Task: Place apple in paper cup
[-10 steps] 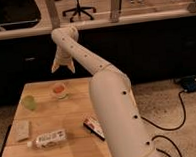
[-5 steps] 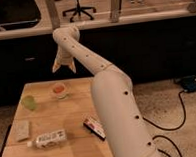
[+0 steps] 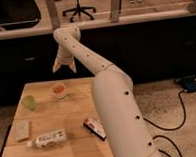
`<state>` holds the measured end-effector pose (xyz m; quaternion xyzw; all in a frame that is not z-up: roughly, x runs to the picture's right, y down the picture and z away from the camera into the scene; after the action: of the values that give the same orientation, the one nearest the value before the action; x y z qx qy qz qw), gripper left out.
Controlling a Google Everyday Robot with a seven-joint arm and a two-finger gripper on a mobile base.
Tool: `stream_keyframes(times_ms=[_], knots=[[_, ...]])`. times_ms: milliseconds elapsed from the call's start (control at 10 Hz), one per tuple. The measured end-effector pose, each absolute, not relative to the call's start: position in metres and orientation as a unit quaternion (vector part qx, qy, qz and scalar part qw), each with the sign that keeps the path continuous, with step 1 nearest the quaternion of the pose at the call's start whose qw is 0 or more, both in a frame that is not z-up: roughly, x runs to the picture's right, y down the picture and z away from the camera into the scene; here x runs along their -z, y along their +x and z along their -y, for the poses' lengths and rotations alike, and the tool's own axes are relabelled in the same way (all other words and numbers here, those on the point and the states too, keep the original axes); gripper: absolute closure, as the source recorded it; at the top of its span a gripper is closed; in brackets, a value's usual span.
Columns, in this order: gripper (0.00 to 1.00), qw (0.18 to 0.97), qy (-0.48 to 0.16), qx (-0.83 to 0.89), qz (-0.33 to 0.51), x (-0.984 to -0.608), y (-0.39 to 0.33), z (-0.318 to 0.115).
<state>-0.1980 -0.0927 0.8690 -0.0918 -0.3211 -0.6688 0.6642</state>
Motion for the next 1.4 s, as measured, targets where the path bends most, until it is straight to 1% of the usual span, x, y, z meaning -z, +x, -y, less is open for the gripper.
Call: stream_keyframes(times_ms=[1400], knots=[[0.24,0.66,-0.089,0.672,0.324,-0.8695,-0.1945,0.0955]])
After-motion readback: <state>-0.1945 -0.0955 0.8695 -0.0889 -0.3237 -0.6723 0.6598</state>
